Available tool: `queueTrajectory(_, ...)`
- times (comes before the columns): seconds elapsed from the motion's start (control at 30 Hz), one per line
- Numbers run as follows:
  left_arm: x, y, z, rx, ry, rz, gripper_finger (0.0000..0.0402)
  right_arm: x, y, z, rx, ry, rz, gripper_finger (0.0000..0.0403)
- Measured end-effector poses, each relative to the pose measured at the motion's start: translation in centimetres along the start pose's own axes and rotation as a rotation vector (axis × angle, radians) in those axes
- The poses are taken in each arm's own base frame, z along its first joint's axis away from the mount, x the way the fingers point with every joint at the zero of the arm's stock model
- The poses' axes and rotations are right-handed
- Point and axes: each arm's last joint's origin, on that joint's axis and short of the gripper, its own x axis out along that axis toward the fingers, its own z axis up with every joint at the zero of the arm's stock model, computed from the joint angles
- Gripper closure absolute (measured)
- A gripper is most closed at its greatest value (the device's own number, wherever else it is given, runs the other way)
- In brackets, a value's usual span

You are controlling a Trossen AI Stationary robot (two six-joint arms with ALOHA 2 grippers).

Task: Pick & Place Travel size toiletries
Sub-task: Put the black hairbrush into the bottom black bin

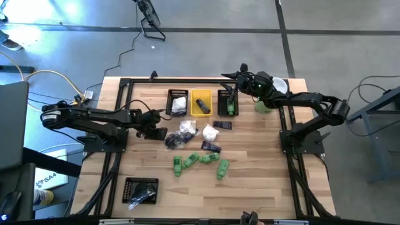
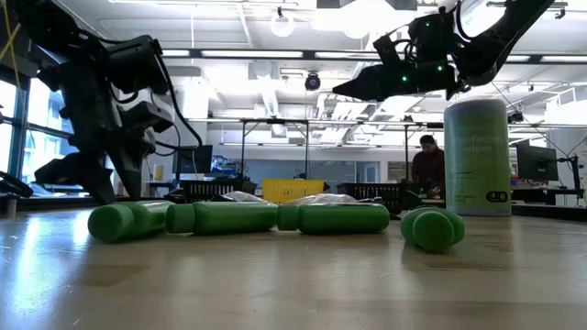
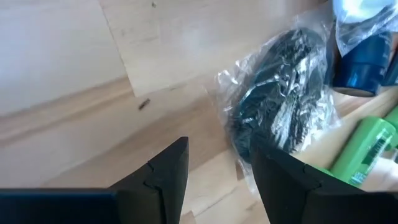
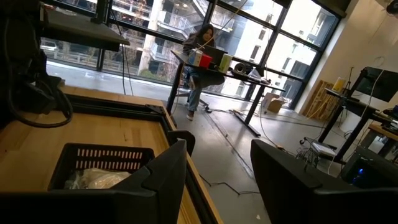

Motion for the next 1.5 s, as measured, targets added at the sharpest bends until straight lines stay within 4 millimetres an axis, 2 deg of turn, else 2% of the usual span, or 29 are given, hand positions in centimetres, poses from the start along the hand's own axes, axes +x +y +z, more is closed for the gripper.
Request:
queueTrajectory(0.33,0.6,0.0,0.2,0.035,-0.013,0.024,0.0234,0.0,0.0,0.0,0.0,0.0,0.0,0.023)
queueTrajectory(1.13,2.4,-1.7,1.2,0.109,-0.027,-0.178,0.0234,0.0,0.0,0.0,0.0,-0.001,0.0,0.023)
queueTrajectory(1.5,3.0,-1.7,1.2,0.114,0.007,-0.186,0.0236,0.0,0.0,0.0,0.0,-0.001,0.0,0.023)
